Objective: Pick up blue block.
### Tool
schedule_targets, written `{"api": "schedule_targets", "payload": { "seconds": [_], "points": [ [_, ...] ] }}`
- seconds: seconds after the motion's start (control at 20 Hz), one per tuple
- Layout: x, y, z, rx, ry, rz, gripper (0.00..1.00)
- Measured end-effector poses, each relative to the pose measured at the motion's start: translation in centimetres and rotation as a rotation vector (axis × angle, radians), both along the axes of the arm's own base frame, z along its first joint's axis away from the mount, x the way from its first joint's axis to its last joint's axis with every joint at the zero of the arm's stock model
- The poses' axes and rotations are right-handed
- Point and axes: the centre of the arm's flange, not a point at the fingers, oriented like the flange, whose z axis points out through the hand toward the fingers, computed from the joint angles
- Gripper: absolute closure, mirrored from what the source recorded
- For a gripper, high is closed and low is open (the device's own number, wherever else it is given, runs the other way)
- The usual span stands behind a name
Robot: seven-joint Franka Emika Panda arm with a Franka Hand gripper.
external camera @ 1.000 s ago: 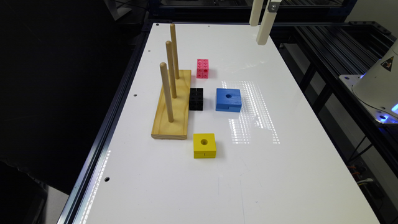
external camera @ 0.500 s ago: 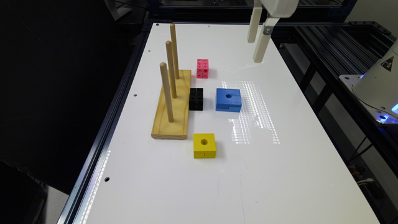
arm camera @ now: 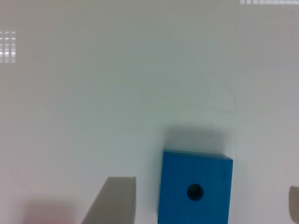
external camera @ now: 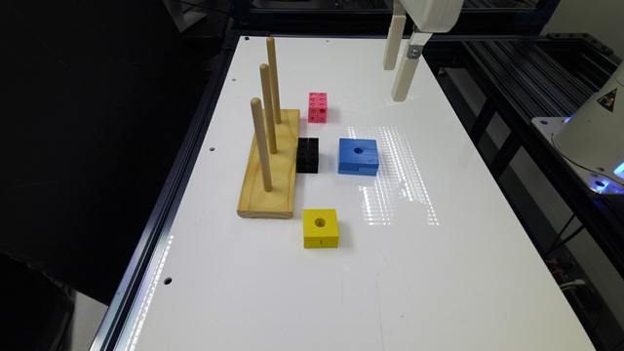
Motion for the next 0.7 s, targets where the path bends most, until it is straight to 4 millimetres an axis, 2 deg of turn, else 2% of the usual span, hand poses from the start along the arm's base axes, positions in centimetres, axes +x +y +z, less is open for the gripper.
{"api": "schedule_targets", "payload": {
  "seconds": [0.15,0.5,0.7],
  "points": [
    [0.0,0.2,-0.3,-0.001,0.004,-0.001,0.0],
    [0.8,0.2,-4.3,0.003,0.003,-0.002,0.0],
    [1.4,0.4,-4.1,0.004,-0.01,-0.001,0.0]
  ]
}}
